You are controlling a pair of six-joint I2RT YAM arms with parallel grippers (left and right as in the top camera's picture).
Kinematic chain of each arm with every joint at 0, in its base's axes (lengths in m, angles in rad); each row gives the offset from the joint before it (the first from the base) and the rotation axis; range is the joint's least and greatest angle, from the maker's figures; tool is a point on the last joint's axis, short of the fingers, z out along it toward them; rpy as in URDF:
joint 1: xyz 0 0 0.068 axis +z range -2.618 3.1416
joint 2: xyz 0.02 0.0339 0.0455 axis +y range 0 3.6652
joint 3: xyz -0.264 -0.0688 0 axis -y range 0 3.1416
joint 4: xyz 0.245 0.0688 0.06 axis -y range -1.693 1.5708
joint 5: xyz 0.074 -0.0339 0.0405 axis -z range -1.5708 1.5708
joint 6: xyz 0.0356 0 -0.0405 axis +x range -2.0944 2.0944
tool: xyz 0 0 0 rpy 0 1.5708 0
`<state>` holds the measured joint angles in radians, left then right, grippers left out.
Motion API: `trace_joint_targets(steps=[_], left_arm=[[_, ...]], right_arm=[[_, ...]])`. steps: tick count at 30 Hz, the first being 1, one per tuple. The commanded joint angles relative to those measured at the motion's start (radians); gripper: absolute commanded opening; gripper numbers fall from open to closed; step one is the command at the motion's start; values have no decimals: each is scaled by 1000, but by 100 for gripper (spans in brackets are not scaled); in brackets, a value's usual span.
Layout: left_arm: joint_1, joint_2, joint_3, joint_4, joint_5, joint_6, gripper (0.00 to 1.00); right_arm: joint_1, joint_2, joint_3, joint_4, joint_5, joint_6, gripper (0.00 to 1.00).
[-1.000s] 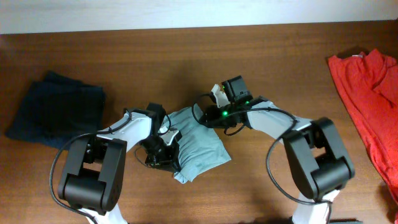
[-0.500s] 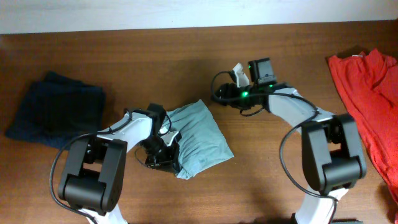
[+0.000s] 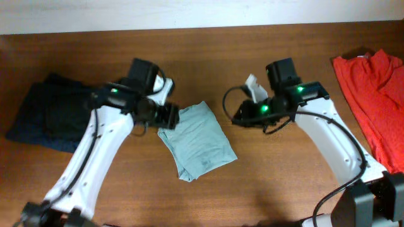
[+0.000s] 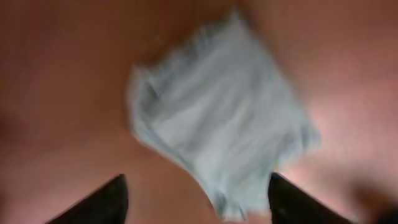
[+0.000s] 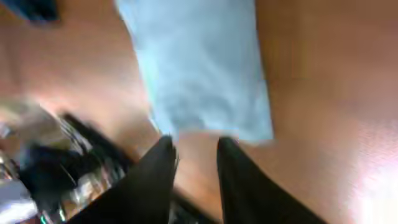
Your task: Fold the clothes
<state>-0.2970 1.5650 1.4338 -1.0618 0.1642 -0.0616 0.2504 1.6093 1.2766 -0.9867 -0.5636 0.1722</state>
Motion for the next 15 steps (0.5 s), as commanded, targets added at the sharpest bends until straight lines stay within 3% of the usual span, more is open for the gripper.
trace_joint_targets(steps=[1, 7, 15], left_arm=[[0, -26, 47, 58, -167, 10, 74], [0, -26, 55, 92, -172, 9, 75], [0, -26, 55, 65, -172, 9, 75]], right_arm=[[97, 27, -29, -20, 123, -69, 24], [222, 129, -57, -8, 262, -60, 6], [265, 320, -57, 61, 446, -116, 4]])
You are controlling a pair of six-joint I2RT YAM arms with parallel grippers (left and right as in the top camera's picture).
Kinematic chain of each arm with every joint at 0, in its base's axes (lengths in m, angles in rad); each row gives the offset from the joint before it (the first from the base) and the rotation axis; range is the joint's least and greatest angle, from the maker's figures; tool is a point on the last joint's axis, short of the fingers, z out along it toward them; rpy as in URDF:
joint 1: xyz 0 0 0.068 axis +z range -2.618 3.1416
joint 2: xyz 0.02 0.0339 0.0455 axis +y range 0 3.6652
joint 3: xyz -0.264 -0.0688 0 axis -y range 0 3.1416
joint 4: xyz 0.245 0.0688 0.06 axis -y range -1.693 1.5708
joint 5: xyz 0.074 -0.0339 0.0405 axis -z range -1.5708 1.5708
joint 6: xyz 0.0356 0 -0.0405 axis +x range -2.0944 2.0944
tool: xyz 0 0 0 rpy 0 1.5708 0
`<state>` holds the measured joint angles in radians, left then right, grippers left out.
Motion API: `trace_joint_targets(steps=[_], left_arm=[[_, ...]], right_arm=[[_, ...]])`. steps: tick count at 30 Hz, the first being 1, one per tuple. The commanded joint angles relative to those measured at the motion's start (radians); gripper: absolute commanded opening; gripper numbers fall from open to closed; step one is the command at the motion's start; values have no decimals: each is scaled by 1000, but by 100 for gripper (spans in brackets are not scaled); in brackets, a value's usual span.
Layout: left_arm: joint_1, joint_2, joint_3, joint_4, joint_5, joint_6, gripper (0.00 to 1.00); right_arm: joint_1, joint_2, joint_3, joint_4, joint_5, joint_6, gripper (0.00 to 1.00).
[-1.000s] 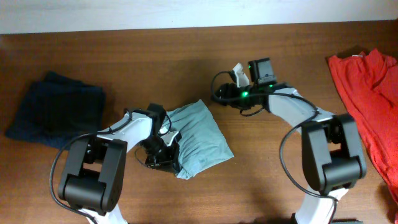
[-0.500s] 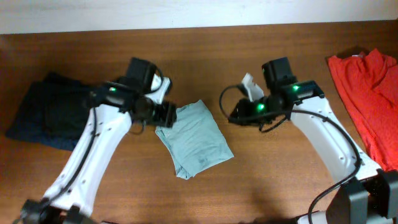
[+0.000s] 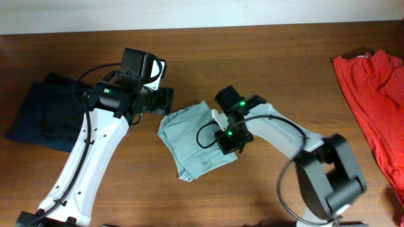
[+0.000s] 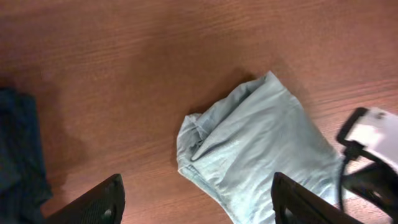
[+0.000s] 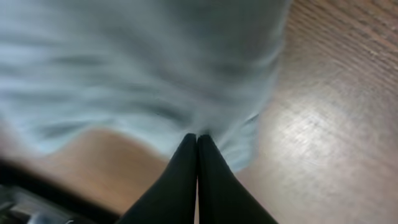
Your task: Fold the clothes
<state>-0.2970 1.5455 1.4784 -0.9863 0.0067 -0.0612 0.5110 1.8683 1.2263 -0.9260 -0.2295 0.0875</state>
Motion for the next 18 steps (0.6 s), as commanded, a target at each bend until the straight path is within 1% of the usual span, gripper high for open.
trace_joint_targets(steps=[1, 6, 9, 11, 13, 15, 18], left_arm=[[0, -7, 11, -16, -15, 9, 75], [0, -7, 11, -31, -15, 9, 75], [0, -7, 11, -32, -15, 9, 75], [0, -7, 11, -32, -15, 9, 75], [0, -7, 11, -32, -15, 9, 75], [0, -7, 11, -32, -15, 9, 75], [0, -7, 11, -35, -15, 9, 75]], right_arm=[[0, 88, -6, 1, 126, -32, 4], [-33, 180, -6, 19, 213, -27, 4], [-70, 188, -6, 55, 267, -26, 4], [-98, 188, 4, 76, 381, 7, 4], [-146, 188, 25, 124, 575, 25, 4], [-178, 188, 58, 141, 637, 25, 4], [-208, 188, 134, 138, 653, 24, 4]])
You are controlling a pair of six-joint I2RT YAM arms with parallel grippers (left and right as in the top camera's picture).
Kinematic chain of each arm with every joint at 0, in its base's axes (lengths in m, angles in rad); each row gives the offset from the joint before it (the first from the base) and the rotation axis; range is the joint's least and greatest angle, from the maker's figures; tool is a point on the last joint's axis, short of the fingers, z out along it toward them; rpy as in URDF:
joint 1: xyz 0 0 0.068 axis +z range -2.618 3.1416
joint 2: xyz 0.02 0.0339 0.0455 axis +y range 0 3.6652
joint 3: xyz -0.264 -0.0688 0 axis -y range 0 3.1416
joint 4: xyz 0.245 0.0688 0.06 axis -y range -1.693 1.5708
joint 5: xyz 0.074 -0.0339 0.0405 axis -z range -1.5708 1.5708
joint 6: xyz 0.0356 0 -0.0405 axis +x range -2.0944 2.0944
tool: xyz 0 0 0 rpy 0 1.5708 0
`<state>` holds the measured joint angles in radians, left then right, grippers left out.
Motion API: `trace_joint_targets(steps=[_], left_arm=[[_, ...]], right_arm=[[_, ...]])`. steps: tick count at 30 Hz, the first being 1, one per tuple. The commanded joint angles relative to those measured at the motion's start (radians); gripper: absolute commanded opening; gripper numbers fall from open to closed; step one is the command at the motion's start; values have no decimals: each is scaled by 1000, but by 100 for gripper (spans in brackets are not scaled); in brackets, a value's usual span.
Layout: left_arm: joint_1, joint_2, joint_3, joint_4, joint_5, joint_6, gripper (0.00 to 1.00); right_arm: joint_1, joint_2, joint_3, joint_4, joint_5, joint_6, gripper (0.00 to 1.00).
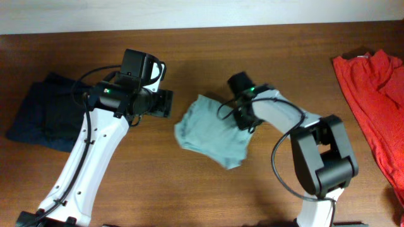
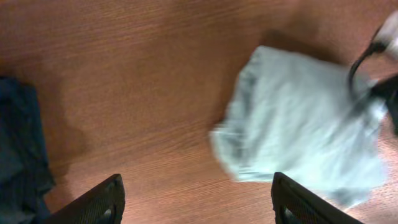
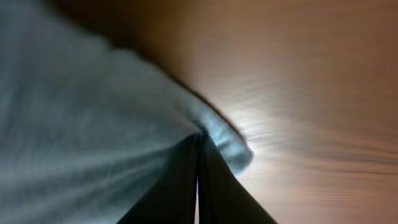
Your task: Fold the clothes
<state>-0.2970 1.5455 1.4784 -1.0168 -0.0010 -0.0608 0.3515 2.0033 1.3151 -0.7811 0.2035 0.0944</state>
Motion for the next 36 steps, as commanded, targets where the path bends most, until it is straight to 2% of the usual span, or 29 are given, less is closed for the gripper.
trace_joint_targets(steps=[1, 2, 3, 6, 9, 12, 15, 20, 30, 34, 36], left_arm=[[0, -7, 11, -5, -7, 8, 75], [0, -7, 11, -5, -7, 8, 75], [0, -7, 11, -5, -6, 8, 79], [0, -7, 10, -5, 6, 8, 99], [0, 3, 8, -1, 40, 8, 99], [0, 40, 8, 7, 126, 9, 99], [-1, 108, 8, 28, 227, 20, 99], [-2, 253, 8, 37, 320, 38, 98], [-2, 358, 8, 60, 337, 54, 99], [-2, 381, 8, 39, 459, 53, 99], [-2, 384, 8, 36, 455, 49, 99]], right_arm=[[-56, 53, 80, -19, 219, 18, 4], [-60, 53, 113, -35, 216, 18, 4], [-65, 53, 149, -56, 210, 18, 4], [-66, 52, 293, -178, 159, 18, 4], [-66, 52, 442, -344, 73, 18, 5], [-66, 51, 558, -484, -146, 18, 11], [-66, 51, 600, -570, -315, 19, 15], [-74, 53, 550, -587, -358, 113, 25], [-84, 54, 319, -521, -447, 116, 25], [-84, 54, 237, -428, -515, 85, 25], [-84, 54, 230, -409, -515, 56, 23]])
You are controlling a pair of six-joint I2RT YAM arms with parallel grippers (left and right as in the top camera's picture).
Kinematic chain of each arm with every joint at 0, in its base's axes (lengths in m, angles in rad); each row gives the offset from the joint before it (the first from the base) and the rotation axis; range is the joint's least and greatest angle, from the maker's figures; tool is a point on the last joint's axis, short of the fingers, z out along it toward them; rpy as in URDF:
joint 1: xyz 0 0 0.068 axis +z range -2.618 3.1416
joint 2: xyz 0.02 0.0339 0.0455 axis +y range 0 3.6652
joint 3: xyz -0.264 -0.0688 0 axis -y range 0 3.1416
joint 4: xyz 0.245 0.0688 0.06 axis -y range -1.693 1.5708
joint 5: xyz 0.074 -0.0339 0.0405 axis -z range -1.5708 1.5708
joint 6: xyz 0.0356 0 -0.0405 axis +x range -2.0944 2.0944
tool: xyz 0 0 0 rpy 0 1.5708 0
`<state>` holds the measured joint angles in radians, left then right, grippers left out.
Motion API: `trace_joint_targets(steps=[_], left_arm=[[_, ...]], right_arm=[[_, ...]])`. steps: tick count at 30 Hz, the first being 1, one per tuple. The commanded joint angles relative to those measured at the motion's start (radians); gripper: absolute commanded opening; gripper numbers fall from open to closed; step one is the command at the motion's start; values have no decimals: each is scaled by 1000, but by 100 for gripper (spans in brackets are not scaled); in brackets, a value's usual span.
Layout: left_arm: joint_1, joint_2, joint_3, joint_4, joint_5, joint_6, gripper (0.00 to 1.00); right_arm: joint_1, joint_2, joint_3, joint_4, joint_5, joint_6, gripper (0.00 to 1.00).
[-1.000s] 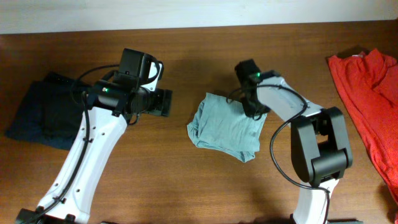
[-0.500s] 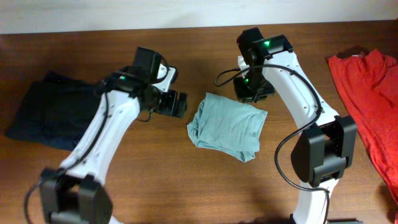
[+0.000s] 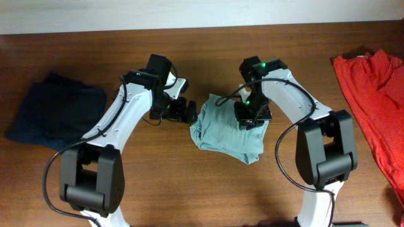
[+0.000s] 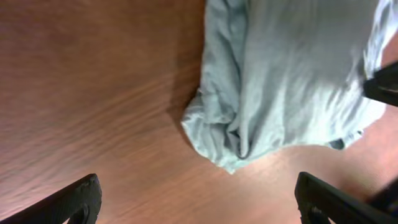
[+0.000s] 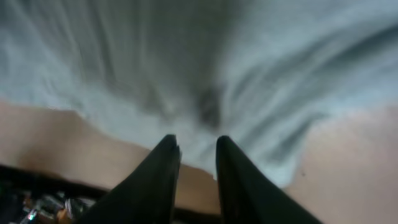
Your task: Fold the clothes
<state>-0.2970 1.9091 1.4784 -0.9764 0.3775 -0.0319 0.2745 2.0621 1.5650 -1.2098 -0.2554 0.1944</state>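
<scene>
A pale grey-green garment (image 3: 222, 135) lies rumpled and roughly folded at the table's middle. In the left wrist view the garment (image 4: 292, 81) fills the upper right, its bunched corner pointing at the camera. My left gripper (image 3: 188, 112) sits just off its left edge, open wide with nothing between the fingers (image 4: 78, 199). My right gripper (image 3: 251, 120) hovers over the garment's upper right part. Its fingers (image 5: 163, 171) stand a little apart, open, with blurred cloth (image 5: 249, 74) right beneath them.
A dark navy pile of clothes (image 3: 53, 116) lies at the far left of the brown wooden table (image 3: 189, 195). A red garment (image 3: 372, 88) is spread at the right edge. Both arms reach in over the table's middle.
My right gripper, then shut on the garment's right edge, is now open above it. The garment lies slightly further right and more bunched. My left gripper has moved right to its left edge.
At first the garment lay flat between both grippers, the right one slightly open beside it. Then the right gripper was shut on its right corner. Later the garment lay shifted right, still held. Now it is let go and the left gripper is close.
</scene>
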Motion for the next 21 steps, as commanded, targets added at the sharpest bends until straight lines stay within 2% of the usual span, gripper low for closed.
trace_joint_targets(steps=[1, 4, 10, 11, 15, 18, 21], left_arm=[[-2, 21, 8, -4, 71, 16, 99], [10, 21, 8, -8, 69, 17, 99], [56, 21, 8, -53, 42, 18, 99], [66, 21, 8, -58, 42, 18, 99], [97, 21, 8, -65, 45, 24, 99], [114, 21, 8, -69, 46, 24, 99], [127, 21, 8, -93, 45, 25, 99]], right_arm=[[-7, -6, -19, 29, -56, -66, 21], [-15, -35, 0, 64, -31, -120, 20], [-107, -64, 76, 119, 53, -78, 15], [-124, -63, 75, 138, 53, -77, 12], [-174, -27, 57, 214, 50, -77, 9], [-180, 26, 55, 225, 52, -74, 4], [-180, 74, 55, 222, 57, -74, 4]])
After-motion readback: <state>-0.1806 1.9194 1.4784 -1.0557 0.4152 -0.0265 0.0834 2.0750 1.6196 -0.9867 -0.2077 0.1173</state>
